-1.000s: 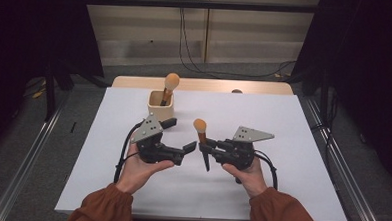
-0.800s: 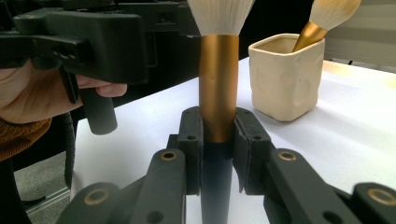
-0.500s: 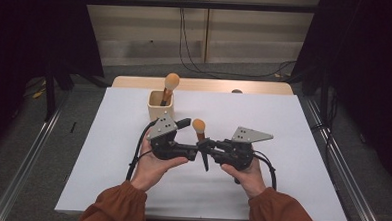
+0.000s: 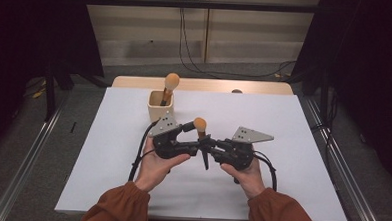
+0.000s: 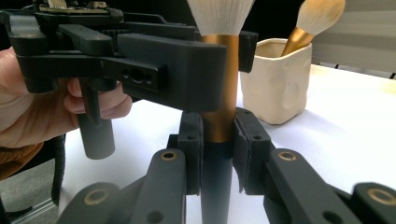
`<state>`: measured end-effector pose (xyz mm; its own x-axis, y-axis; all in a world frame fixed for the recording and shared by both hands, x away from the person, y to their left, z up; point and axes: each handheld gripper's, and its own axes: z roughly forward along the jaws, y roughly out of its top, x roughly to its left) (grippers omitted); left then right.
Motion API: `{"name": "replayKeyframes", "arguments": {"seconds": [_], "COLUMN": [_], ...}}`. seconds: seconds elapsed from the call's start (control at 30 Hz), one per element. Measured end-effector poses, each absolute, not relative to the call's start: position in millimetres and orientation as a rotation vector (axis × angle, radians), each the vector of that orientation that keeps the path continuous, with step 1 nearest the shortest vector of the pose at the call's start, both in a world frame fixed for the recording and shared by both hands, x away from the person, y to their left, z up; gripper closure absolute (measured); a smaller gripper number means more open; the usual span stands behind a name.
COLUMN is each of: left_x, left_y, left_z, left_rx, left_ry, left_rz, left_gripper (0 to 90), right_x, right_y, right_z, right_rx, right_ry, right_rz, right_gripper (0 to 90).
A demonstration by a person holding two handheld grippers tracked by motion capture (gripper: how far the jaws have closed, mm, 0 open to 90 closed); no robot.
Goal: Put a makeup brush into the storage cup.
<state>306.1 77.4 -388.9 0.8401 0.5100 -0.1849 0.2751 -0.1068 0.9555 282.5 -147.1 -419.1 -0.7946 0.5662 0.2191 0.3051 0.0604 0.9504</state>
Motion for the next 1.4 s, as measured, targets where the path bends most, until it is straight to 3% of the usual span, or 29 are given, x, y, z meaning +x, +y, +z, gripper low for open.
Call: {"name": "replayKeyframes", "arguments": {"seconds": [0.57,0.77,1.4], "left_x": [309.4,309.5,309.9], "left_y": [75.9,76.0,75.4], "left_z": [-390.7,-391.1,-391.4], "left_rx": [1.698,1.691,1.726], "left_ry": [0.618,0.605,0.599], "left_rz": [0.143,0.138,0.143], "left_gripper": [54.8,67.6,70.1], "right_x": [282.7,283.1,285.7], "right_y": [-149.0,-148.8,-147.1], "right_z": [-418.5,-419.4,-421.7], "right_rx": [0.901,0.906,0.923], "right_ry": [2.093,2.094,2.109], "right_rz": [1.816,1.816,1.819], "right_gripper": [75.5,75.6,74.8]}}
